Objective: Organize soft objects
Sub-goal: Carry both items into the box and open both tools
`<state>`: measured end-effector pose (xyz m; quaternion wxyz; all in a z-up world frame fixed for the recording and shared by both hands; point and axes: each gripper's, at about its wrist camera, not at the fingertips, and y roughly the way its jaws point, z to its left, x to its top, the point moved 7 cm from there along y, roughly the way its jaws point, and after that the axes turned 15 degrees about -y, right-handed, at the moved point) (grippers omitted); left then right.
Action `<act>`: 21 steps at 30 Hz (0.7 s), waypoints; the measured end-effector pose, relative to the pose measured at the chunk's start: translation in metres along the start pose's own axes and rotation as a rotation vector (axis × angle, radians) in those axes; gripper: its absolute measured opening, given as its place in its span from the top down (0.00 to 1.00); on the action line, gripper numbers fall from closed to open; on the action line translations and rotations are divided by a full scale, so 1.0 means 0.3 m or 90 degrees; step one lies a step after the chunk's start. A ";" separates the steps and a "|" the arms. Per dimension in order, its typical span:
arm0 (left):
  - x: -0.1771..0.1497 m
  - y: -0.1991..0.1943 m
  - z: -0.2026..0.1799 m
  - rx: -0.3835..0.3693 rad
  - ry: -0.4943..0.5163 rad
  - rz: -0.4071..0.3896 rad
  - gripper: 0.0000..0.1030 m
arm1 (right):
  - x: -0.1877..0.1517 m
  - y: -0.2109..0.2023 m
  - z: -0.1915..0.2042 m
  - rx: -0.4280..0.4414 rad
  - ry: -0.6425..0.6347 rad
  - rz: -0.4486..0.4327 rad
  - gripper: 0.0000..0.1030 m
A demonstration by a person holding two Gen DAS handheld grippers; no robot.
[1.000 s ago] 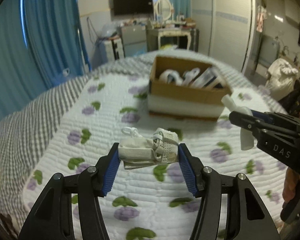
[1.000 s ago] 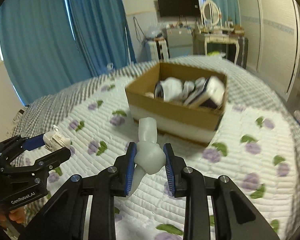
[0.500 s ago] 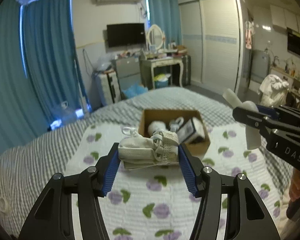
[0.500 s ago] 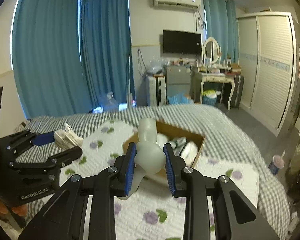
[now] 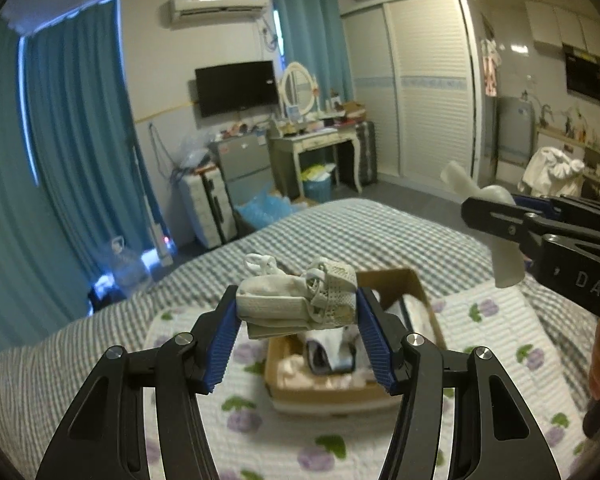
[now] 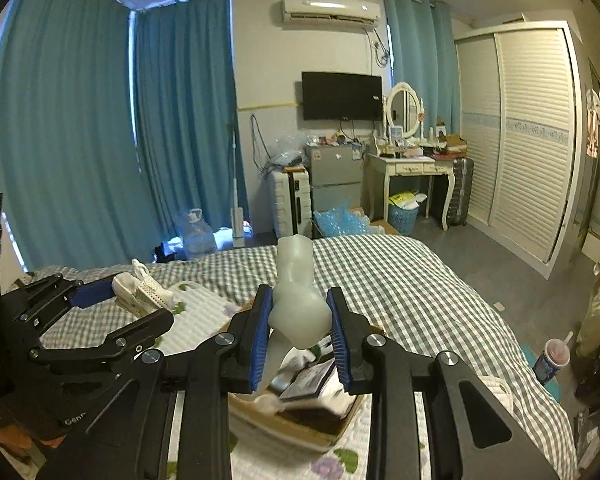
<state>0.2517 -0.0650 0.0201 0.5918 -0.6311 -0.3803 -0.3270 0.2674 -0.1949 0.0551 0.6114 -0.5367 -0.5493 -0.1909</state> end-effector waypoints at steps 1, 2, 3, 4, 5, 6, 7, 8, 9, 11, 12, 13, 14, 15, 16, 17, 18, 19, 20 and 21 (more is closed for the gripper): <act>-0.006 0.035 -0.005 0.010 0.008 0.009 0.45 | -0.006 0.052 -0.010 0.003 0.006 0.010 0.73; -0.014 0.082 -0.008 0.021 0.018 0.019 0.45 | -0.013 0.090 -0.019 0.008 0.011 0.017 0.73; -0.023 0.119 -0.015 0.020 0.023 0.028 0.45 | -0.022 0.144 -0.026 0.017 0.019 0.031 0.73; -0.033 0.156 -0.017 0.013 0.026 0.039 0.45 | -0.031 0.195 -0.031 0.027 0.028 0.043 0.73; -0.045 0.196 -0.021 0.010 0.031 0.049 0.45 | -0.047 0.232 -0.031 0.034 0.033 0.053 0.73; -0.055 0.227 -0.024 0.012 0.037 0.055 0.45 | -0.060 0.282 -0.032 0.043 0.039 0.067 0.73; -0.067 0.270 -0.028 0.016 0.047 0.062 0.45 | -0.078 0.316 -0.039 0.047 0.043 0.077 0.73; -0.077 0.295 -0.031 0.018 0.051 0.067 0.45 | -0.095 0.359 -0.043 0.051 0.044 0.089 0.73; -0.091 0.332 -0.030 0.020 0.054 0.078 0.45 | -0.111 0.403 -0.040 0.053 0.044 0.102 0.73; -0.124 0.388 -0.024 0.013 0.051 0.101 0.45 | -0.143 0.487 -0.039 0.052 0.044 0.128 0.73; -0.135 0.410 -0.020 0.010 0.049 0.109 0.45 | -0.153 0.527 -0.043 0.055 0.046 0.139 0.73; -0.149 0.437 -0.017 0.006 0.047 0.120 0.45 | -0.175 0.558 -0.040 0.056 0.051 0.152 0.73; -0.159 0.463 -0.009 0.007 0.042 0.127 0.45 | -0.192 0.590 -0.039 0.057 0.054 0.166 0.73; -0.172 0.481 -0.004 0.007 0.038 0.138 0.45 | -0.208 0.622 -0.041 0.056 0.056 0.177 0.73; -0.182 0.501 0.001 0.009 0.034 0.149 0.45 | -0.222 0.644 -0.047 0.053 0.056 0.185 0.73; -0.190 0.517 0.005 0.007 0.032 0.159 0.45 | -0.232 0.666 -0.052 0.047 0.056 0.193 0.73; -0.196 0.524 0.006 0.001 0.031 0.163 0.45 | -0.244 0.683 -0.057 0.046 0.060 0.199 0.73; -0.200 0.531 0.007 -0.003 0.032 0.167 0.45 | -0.257 0.692 -0.059 0.046 0.066 0.204 0.73; -0.200 0.539 0.005 -0.005 0.033 0.172 0.45 | -0.269 0.699 -0.062 0.046 0.073 0.209 0.73; -0.203 0.543 0.005 -0.008 0.033 0.175 0.45 | -0.277 0.705 -0.071 0.042 0.080 0.214 0.73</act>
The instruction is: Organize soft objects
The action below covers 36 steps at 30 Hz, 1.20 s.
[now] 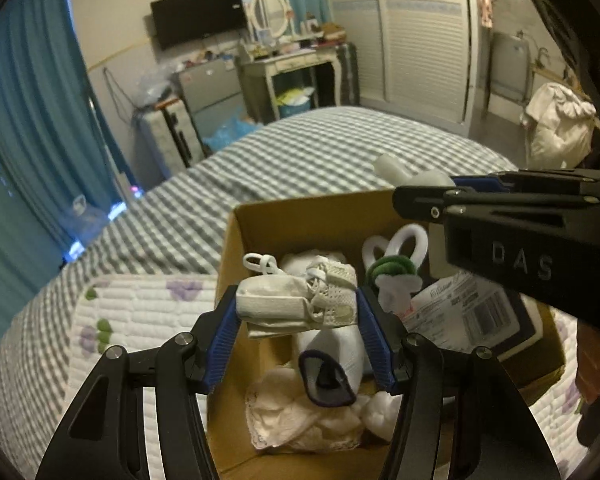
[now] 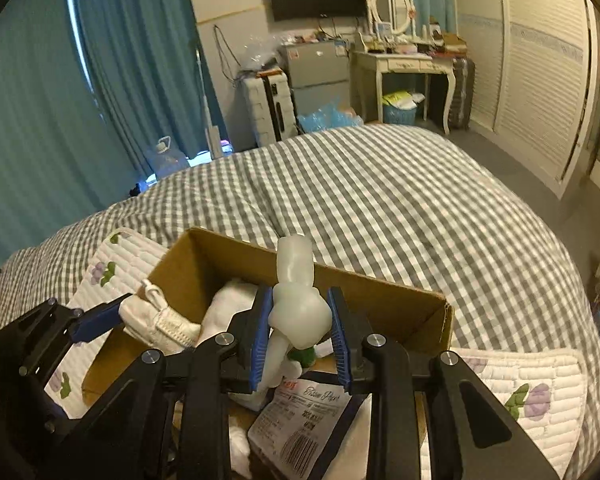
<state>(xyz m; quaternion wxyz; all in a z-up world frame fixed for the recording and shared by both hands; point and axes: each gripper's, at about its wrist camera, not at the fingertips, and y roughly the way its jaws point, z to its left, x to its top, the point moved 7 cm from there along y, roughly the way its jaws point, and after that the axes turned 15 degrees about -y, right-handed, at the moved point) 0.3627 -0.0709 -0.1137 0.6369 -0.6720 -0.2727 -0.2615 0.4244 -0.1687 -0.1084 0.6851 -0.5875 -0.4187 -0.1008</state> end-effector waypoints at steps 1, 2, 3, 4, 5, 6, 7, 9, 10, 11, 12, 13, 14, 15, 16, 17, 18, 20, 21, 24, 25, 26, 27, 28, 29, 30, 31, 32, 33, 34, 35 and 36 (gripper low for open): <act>-0.004 0.001 0.000 -0.007 0.000 0.005 0.45 | -0.006 0.007 -0.010 -0.009 0.005 0.006 0.73; -0.014 -0.004 -0.002 -0.016 -0.002 0.005 0.44 | -0.004 0.011 -0.015 -0.015 0.006 0.009 0.71; -0.014 -0.002 -0.002 -0.025 -0.003 0.004 0.44 | -0.006 0.011 -0.021 -0.019 0.008 0.010 0.70; -0.015 -0.012 -0.003 -0.022 -0.003 -0.002 0.43 | -0.007 0.007 -0.026 -0.026 0.013 0.012 0.67; -0.016 -0.021 -0.003 -0.007 0.001 -0.008 0.41 | -0.007 -0.001 -0.033 -0.028 0.019 0.012 0.56; -0.016 -0.030 -0.006 0.002 0.004 -0.008 0.36 | -0.003 -0.013 -0.036 -0.032 0.018 0.008 0.49; -0.016 -0.035 -0.008 0.004 0.002 -0.006 0.25 | 0.002 -0.038 -0.039 -0.048 0.014 -0.001 0.39; -0.006 -0.074 -0.003 0.008 -0.009 -0.018 0.22 | 0.025 -0.084 -0.029 -0.058 0.008 -0.010 0.39; 0.005 -0.101 -0.001 0.011 -0.014 -0.024 0.22 | 0.036 -0.119 -0.027 -0.054 0.012 -0.016 0.39; 0.019 -0.134 0.001 0.014 -0.019 -0.031 0.22 | 0.047 -0.150 -0.028 -0.050 0.016 -0.021 0.39; 0.035 -0.175 0.003 0.015 -0.026 -0.040 0.22 | 0.062 -0.197 -0.031 -0.049 0.019 -0.031 0.39; 0.049 -0.210 0.005 0.014 -0.032 -0.049 0.22 | 0.076 -0.251 -0.034 -0.054 0.019 -0.043 0.39; 0.068 -0.265 0.002 0.012 -0.037 -0.062 0.22 | 0.092 -0.308 -0.038 -0.060 0.018 -0.056 0.39; 0.084 -0.314 0.000 0.012 -0.039 -0.076 0.22 | 0.104 -0.351 -0.039 -0.063 0.018 -0.065 0.39; 0.101 -0.377 -0.002 0.014 -0.039 -0.095 0.22 | 0.123 -0.434 -0.040 -0.069 0.017 -0.080 0.39; 0.120 -0.451 -0.007 0.013 -0.039 -0.117 0.22 | 0.136 -0.491 -0.039 -0.073 0.015 -0.091 0.39; 0.136 -0.531 -0.012 0.010 -0.039 -0.139 0.22 | 0.149 -0.568 -0.037 -0.078 0.012 -0.107 0.39; 0.160 -0.676 -0.016 0.004 -0.042 -0.181 0.21 | 0.170 -0.710 -0.030 -0.092 0.005 -0.132 0.38; 0.167 -0.755 -0.020 0.001 -0.042 -0.202 0.18 | 0.175 -0.780 -0.023 -0.100 0.001 -0.144 0.38; 0.173 -0.965 -0.016 -0.013 -0.044 -0.260 0.12 | 0.169 -1.023 0.012 -0.121 -0.014 -0.187 0.37; 0.171 -1.030 -0.011 -0.022 -0.042 -0.276 0.11 | 0.161 -1.085 0.026 -0.130 -0.018 -0.198 0.34; 0.166 -1.100 -0.005 -0.025 -0.041 -0.296 0.11 | 0.148 -1.171 0.048 -0.144 -0.027 -0.218 0.30; 0.158 -1.164 0.000 -0.024 -0.038 -0.315 0.11 | 0.133 -1.245 0.073 -0.150 -0.034 -0.239 0.27; 0.146 -1.224 0.004 -0.025 -0.033 -0.334 0.10 | 0.115 -1.308 0.095 -0.158 -0.040 -0.253 0.21; 0.138 -1.263 0.011 -0.027 -0.030 -0.347 0.08 | 0.100 -1.357 0.120 -0.167 -0.046 -0.265 0.17; 0.124 -1.303 0.020 -0.028 -0.029 -0.360 0.06 | 0.079 -1.413 0.145 -0.178 -0.053 -0.280 0.14; 0.105 -1.351 0.031 -0.029 -0.031 -0.374 0.03 | 0.063 -1.451 0.165 -0.185 -0.059 -0.290 0.09; 0.094 -1.377 0.035 -0.032 -0.033 -0.382 0.02 | 0.039 -1.493 0.188 -0.192 -0.060 -0.303 0.04; 0.079 -1.403 0.043 -0.039 -0.036 -0.391 0.02 | 0.018 -1.520 0.208 -0.197 -0.056 -0.313 0.01; 0.059 -1.429 0.056 -0.041 -0.040 -0.401 0.01 | -0.011 -1.547 0.234 -0.194 -0.055 -0.327 0.00; 0.043 -1.440 0.061 -0.039 -0.043 -0.408 0.01 | -0.033 -1.557 0.251 -0.190 -0.052 -0.333 0.00; 0.026 -1.452 0.073 -0.037 -0.049 -0.418 0.01 | -0.060 -1.564 0.260 -0.185 -0.046 -0.338 0.00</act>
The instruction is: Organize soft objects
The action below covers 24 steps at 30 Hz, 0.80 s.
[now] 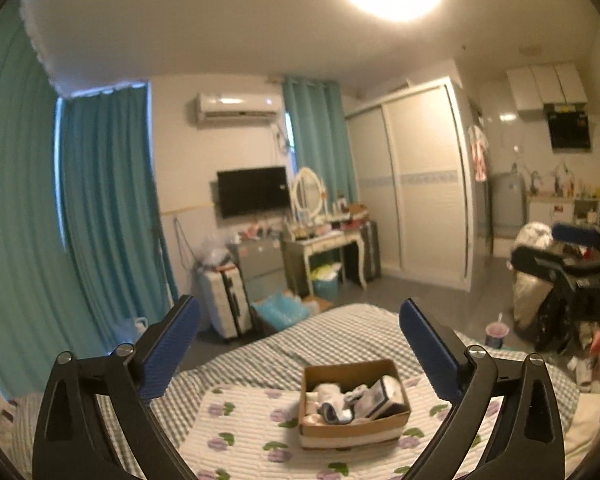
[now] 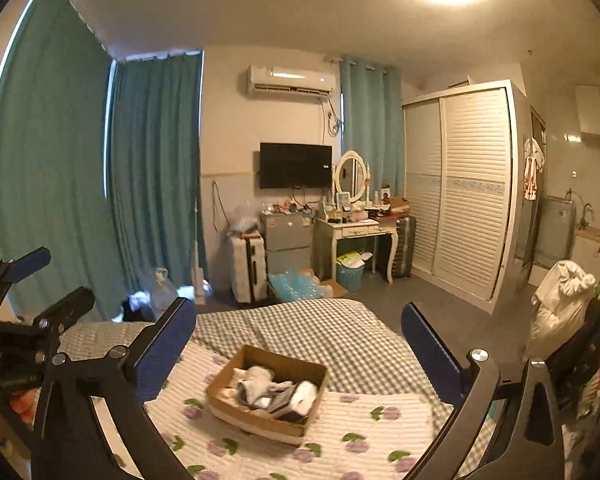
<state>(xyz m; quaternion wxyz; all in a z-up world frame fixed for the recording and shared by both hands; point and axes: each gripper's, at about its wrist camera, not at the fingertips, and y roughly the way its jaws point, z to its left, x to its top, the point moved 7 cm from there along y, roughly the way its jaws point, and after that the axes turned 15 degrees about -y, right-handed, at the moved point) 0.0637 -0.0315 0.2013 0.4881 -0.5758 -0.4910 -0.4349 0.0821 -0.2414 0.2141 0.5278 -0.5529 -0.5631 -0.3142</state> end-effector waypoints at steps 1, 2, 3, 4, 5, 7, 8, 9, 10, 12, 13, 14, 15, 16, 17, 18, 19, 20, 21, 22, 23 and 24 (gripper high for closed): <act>-0.007 -0.012 0.013 0.000 -0.006 -0.008 0.01 | -0.023 -0.019 0.015 0.003 0.008 -0.003 0.00; -0.020 -0.022 0.025 0.000 -0.011 -0.012 0.01 | -0.052 -0.036 0.033 0.006 0.017 -0.007 0.00; -0.038 -0.033 0.037 0.001 -0.016 -0.017 0.01 | -0.080 -0.052 0.046 0.010 0.025 -0.007 0.00; -0.050 -0.030 0.047 0.002 -0.017 -0.022 0.01 | -0.119 -0.059 0.060 0.007 0.035 -0.006 0.00; -0.079 -0.029 0.062 0.004 -0.013 -0.026 0.01 | -0.170 -0.061 0.084 0.001 0.045 -0.009 0.00; -0.131 -0.011 0.082 0.009 -0.011 -0.026 0.01 | -0.250 -0.049 0.128 -0.003 0.058 -0.010 0.00; -0.174 0.009 0.100 0.009 -0.013 -0.019 0.01 | -0.286 -0.037 0.147 0.000 0.061 -0.010 0.00; -0.196 0.008 0.106 0.008 -0.016 -0.013 0.01 | -0.329 -0.019 0.170 -0.001 0.067 -0.010 0.00; -0.231 0.024 0.120 0.010 -0.019 -0.006 0.01 | -0.361 0.001 0.185 -0.004 0.069 -0.012 0.00; -0.315 0.067 0.141 0.019 -0.012 0.001 0.01 | -0.443 0.056 0.213 -0.020 0.081 -0.018 0.00; -0.349 0.081 0.148 0.024 -0.009 0.005 0.01 | -0.479 0.089 0.224 -0.016 0.089 -0.013 0.00; -0.393 0.105 0.158 0.029 -0.008 0.015 0.01 | -0.522 0.128 0.230 -0.007 0.100 -0.003 0.00; -0.430 0.125 0.164 0.030 -0.007 0.027 0.01 | -0.559 0.165 0.237 -0.002 0.109 0.009 0.00; -0.466 0.147 0.169 0.031 -0.005 0.037 0.01 | -0.586 0.193 0.235 -0.001 0.114 0.019 0.00; -0.501 0.169 0.177 0.035 -0.006 0.046 0.01 | -0.617 0.224 0.236 -0.006 0.117 0.030 0.00; -0.535 0.194 0.185 0.037 -0.010 0.060 0.01 | -0.644 0.252 0.241 -0.012 0.112 0.043 0.00; -0.559 0.200 0.187 0.031 -0.015 0.069 0.01 | -0.667 0.276 0.244 -0.016 0.107 0.054 0.00; -0.582 0.218 0.192 0.027 -0.023 0.082 0.01 | -0.679 0.296 0.245 -0.019 0.102 0.061 0.00; -0.599 0.234 0.197 0.026 -0.028 0.090 0.01 | -0.692 0.311 0.247 -0.020 0.097 0.066 0.00; -0.613 0.246 0.200 0.027 -0.030 0.094 0.01 | -0.704 0.324 0.251 -0.020 0.094 0.073 0.00; -0.623 0.254 0.203 0.028 -0.032 0.098 0.01 | -0.718 0.340 0.256 -0.019 0.093 0.081 0.00; -0.632 0.262 0.205 0.024 -0.034 0.103 0.01 | -0.721 0.353 0.256 -0.019 0.094 0.086 0.00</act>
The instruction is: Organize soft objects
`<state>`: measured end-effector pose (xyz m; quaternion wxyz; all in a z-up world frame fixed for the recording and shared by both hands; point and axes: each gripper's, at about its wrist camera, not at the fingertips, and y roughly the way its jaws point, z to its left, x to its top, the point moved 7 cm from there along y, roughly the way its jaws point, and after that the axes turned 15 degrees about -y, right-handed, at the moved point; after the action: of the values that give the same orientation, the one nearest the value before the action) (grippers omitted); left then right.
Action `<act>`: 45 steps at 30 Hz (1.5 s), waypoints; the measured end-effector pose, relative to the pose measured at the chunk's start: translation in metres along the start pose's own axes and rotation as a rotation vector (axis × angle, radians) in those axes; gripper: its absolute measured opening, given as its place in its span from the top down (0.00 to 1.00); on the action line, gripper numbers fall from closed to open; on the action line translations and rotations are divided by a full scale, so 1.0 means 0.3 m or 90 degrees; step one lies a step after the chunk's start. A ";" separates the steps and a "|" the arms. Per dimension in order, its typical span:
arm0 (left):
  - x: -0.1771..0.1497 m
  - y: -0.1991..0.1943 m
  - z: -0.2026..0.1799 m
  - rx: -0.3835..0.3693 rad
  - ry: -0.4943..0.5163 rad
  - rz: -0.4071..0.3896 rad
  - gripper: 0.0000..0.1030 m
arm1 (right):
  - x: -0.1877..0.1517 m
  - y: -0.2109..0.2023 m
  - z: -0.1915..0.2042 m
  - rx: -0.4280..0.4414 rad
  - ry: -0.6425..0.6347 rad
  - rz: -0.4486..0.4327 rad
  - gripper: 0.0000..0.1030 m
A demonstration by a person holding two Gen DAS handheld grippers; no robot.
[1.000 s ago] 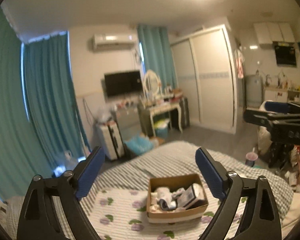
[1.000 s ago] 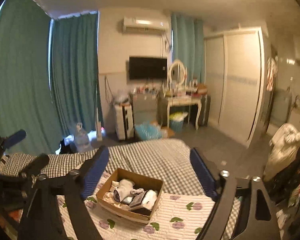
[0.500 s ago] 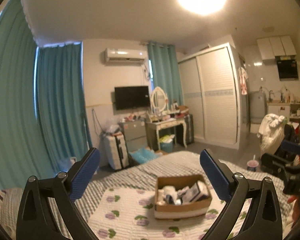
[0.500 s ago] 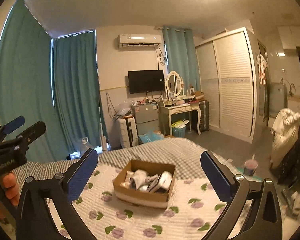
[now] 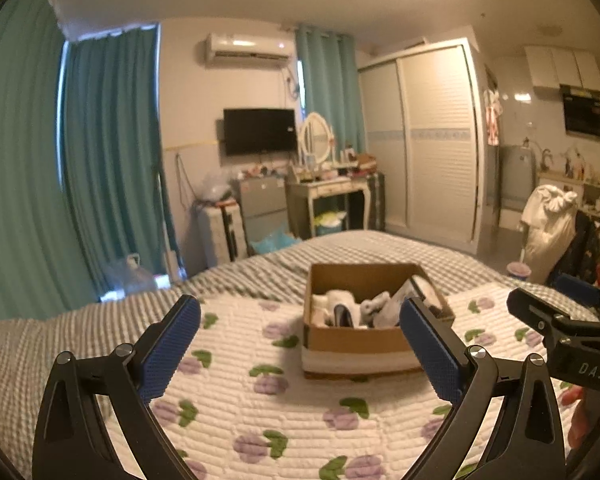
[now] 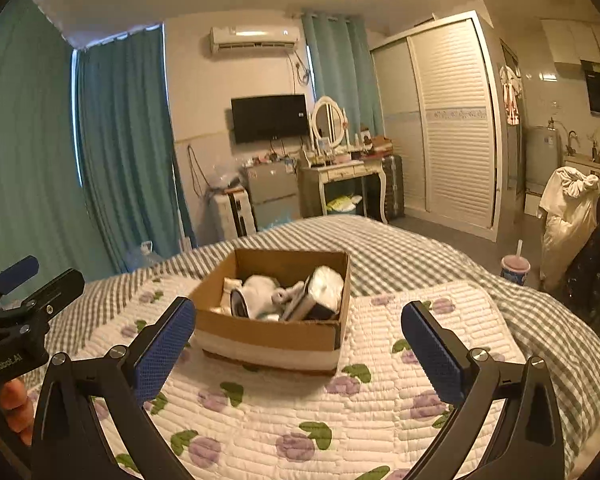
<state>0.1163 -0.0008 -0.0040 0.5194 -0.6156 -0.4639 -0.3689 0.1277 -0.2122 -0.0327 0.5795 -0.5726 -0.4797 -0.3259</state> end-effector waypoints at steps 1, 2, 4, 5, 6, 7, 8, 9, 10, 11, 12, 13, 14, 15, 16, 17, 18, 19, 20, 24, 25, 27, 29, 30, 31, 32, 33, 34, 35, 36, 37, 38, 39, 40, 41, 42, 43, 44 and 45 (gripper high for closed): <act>-0.008 0.011 -0.001 -0.005 -0.002 0.008 0.01 | -0.008 0.013 0.000 0.000 0.000 0.005 0.00; -0.015 0.011 0.004 -0.006 -0.003 0.010 0.01 | -0.015 0.026 0.000 -0.003 -0.003 0.010 0.00; -0.029 0.013 0.009 -0.005 -0.003 0.014 0.01 | -0.024 0.037 0.002 -0.013 -0.013 0.014 0.00; -0.031 0.016 0.012 -0.006 -0.005 0.016 0.01 | -0.027 0.039 0.004 -0.015 -0.016 0.015 0.00; -0.033 0.017 0.013 -0.011 -0.008 0.019 0.01 | -0.023 0.040 0.008 -0.015 -0.016 0.017 0.00; -0.034 0.015 0.014 -0.015 -0.011 0.022 0.01 | -0.027 0.040 0.011 -0.014 -0.016 0.018 0.00; -0.036 0.020 0.023 -0.016 -0.012 0.024 0.01 | -0.031 0.041 0.014 -0.014 -0.016 0.019 0.00; -0.036 0.019 0.028 -0.015 -0.012 0.025 0.01 | -0.032 0.041 0.017 -0.014 -0.016 0.019 0.00; -0.037 0.020 0.031 -0.015 -0.012 0.026 0.01 | -0.034 0.043 0.018 -0.014 -0.016 0.020 0.00; -0.037 0.018 0.031 -0.017 -0.012 0.028 0.01 | -0.035 0.043 0.019 -0.012 -0.016 0.020 0.00; -0.040 0.021 0.031 -0.019 -0.012 0.029 0.01 | -0.037 0.045 0.021 -0.011 -0.016 0.022 0.00; -0.039 0.022 0.030 -0.020 -0.011 0.030 0.01 | -0.039 0.046 0.025 -0.011 -0.017 0.023 0.00; -0.040 0.022 0.029 -0.020 -0.009 0.031 0.01 | -0.038 0.044 0.028 -0.011 -0.017 0.022 0.00; -0.041 0.024 0.028 -0.019 -0.008 0.032 0.01 | -0.037 0.042 0.031 -0.010 -0.018 0.022 0.00; -0.041 0.025 0.028 -0.018 -0.008 0.034 0.01 | -0.033 0.039 0.032 -0.011 -0.019 0.021 0.00; -0.041 0.024 0.027 -0.018 -0.009 0.034 0.01 | -0.031 0.037 0.035 -0.013 -0.022 0.020 0.00; -0.041 0.024 0.026 -0.020 -0.009 0.034 0.01 | -0.030 0.035 0.037 -0.013 -0.024 0.019 0.00; -0.040 0.023 0.025 -0.020 -0.008 0.032 0.01 | -0.030 0.035 0.038 -0.012 -0.023 0.018 0.00; -0.039 0.021 0.024 -0.019 -0.005 0.030 0.01 | -0.028 0.034 0.041 -0.012 -0.023 0.017 0.00; -0.036 0.020 0.020 -0.018 -0.001 0.029 0.01 | -0.026 0.029 0.040 -0.013 -0.023 0.015 0.00; -0.037 0.021 0.020 -0.017 -0.002 0.030 0.01 | -0.026 0.030 0.040 -0.013 -0.023 0.016 0.00; -0.037 0.022 0.021 -0.017 -0.003 0.032 0.01 | -0.024 0.032 0.043 -0.013 -0.023 0.018 0.00; -0.039 0.025 0.020 -0.017 -0.004 0.035 0.01 | -0.024 0.033 0.044 -0.013 -0.023 0.019 0.00; -0.039 0.024 0.019 -0.017 -0.003 0.035 0.01 | -0.024 0.033 0.045 -0.014 -0.023 0.020 0.00; -0.039 0.024 0.019 -0.016 -0.002 0.035 0.01 | -0.024 0.033 0.046 -0.015 -0.023 0.020 0.00; -0.038 0.025 0.019 -0.014 -0.001 0.035 0.01 | -0.024 0.035 0.047 -0.014 -0.023 0.020 0.00; -0.039 0.025 0.020 -0.014 -0.001 0.035 0.01 | -0.025 0.035 0.047 -0.014 -0.022 0.021 0.00; -0.040 0.025 0.020 -0.014 -0.002 0.036 0.01 | -0.025 0.034 0.046 -0.015 -0.022 0.020 0.00; -0.040 0.025 0.020 -0.015 -0.004 0.038 0.01 | -0.025 0.033 0.047 -0.015 -0.022 0.020 0.00; -0.041 0.026 0.021 -0.015 -0.005 0.039 0.01 | -0.026 0.033 0.046 -0.015 -0.022 0.020 0.00; -0.041 0.023 0.021 -0.016 -0.006 0.039 0.01 | -0.026 0.034 0.047 -0.016 -0.022 0.020 0.00; -0.041 0.024 0.021 -0.017 -0.007 0.040 0.01 | -0.026 0.034 0.046 -0.016 -0.022 0.021 0.00; -0.041 0.024 0.022 -0.017 -0.009 0.040 0.01 | -0.027 0.035 0.046 -0.016 -0.021 0.021 0.00; -0.040 0.023 0.022 -0.018 -0.009 0.041 0.01 | -0.028 0.036 0.046 -0.016 -0.021 0.022 0.00; -0.040 0.023 0.021 -0.019 -0.009 0.042 0.01 | -0.030 0.036 0.046 -0.016 -0.020 0.022 0.00; -0.039 0.025 0.022 -0.018 -0.008 0.042 0.01 | -0.030 0.035 0.045 -0.017 -0.020 0.022 0.00; -0.039 0.023 0.021 -0.017 -0.007 0.041 0.01 | -0.030 0.034 0.043 -0.018 -0.019 0.021 0.00; -0.038 0.022 0.021 -0.014 -0.006 0.040 0.01 | -0.031 0.033 0.043 -0.018 -0.019 0.020 0.00; -0.038 0.022 0.022 -0.014 -0.006 0.039 0.01 | -0.032 0.033 0.043 -0.018 -0.019 0.020 0.00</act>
<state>0.1191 0.0033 -0.0178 0.5211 -0.6372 -0.4432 -0.3549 0.1314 -0.2000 -0.0466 0.5693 -0.5930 -0.4744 -0.3149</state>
